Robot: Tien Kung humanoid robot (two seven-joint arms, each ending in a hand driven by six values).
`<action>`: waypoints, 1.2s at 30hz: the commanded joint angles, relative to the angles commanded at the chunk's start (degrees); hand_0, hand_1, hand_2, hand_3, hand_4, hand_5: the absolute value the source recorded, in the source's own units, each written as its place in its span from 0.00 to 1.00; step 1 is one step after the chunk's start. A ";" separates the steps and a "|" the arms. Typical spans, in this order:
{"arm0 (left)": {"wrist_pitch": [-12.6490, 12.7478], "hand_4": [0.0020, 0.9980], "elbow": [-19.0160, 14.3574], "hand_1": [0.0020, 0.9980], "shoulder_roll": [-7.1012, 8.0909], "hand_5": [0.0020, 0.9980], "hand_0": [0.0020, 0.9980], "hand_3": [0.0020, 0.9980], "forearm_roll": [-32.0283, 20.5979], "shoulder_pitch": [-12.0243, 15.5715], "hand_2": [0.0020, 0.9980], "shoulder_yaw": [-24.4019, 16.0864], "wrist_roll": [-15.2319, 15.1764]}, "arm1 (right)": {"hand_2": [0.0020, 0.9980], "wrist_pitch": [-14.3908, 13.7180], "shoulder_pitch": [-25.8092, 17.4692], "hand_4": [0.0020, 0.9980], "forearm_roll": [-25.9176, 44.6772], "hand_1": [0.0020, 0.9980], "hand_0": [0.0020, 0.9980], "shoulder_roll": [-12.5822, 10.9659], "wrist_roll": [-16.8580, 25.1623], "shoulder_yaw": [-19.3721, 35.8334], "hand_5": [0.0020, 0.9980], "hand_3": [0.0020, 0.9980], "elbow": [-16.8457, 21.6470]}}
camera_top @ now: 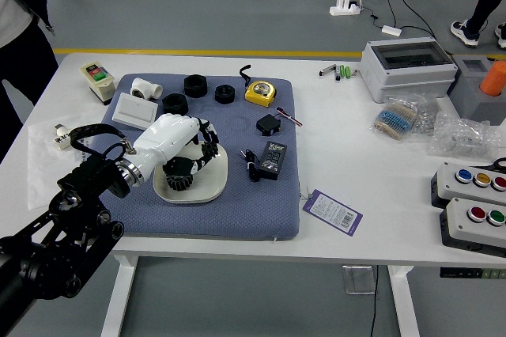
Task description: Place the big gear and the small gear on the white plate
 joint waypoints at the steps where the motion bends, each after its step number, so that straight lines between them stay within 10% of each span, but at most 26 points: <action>1: 0.08 0.56 0.73 0.54 -0.49 0.00 0.50 0.60 0.00 -0.01 0.58 -0.07 0.00 | 0.73 -0.01 0.07 0.79 -0.05 0.71 0.71 -0.04 0.01 0.03 0.65 0.56 0.01; 7: 0.69 0.56 3.73 0.54 -1.66 0.00 0.50 0.60 0.00 -0.58 0.58 -0.83 -0.06 | 0.73 -0.01 0.29 0.79 -0.09 0.71 0.71 -0.14 0.07 0.10 0.65 0.56 0.01; 8: 0.93 0.97 3.96 0.68 -1.71 0.05 0.62 0.74 0.00 -0.63 0.72 -0.90 -0.13 | 0.73 -0.01 0.30 0.79 -0.09 0.71 0.71 -0.15 0.09 0.13 0.65 0.56 0.01; 23: -0.02 1.00 4.47 0.75 -1.62 0.10 0.69 0.78 0.00 -0.34 0.80 -3.56 2.34 | 0.73 -0.04 0.36 0.79 -0.11 0.71 0.71 -0.19 0.07 -0.01 0.65 0.56 -0.03; 30: 3.50 1.00 0.35 0.76 -1.59 0.13 0.70 0.78 0.00 1.48 0.81 -5.91 0.77 | 0.73 -0.04 0.32 0.79 -0.15 0.71 0.71 -0.20 0.11 0.19 0.65 0.56 -0.02; 36: 5.97 0.90 -5.79 0.72 -2.91 0.14 0.67 0.71 -11.71 6.68 0.79 -11.31 -1.09 | 0.73 -0.10 0.47 0.79 -0.13 0.71 0.71 -0.24 0.20 -0.21 0.65 0.56 0.00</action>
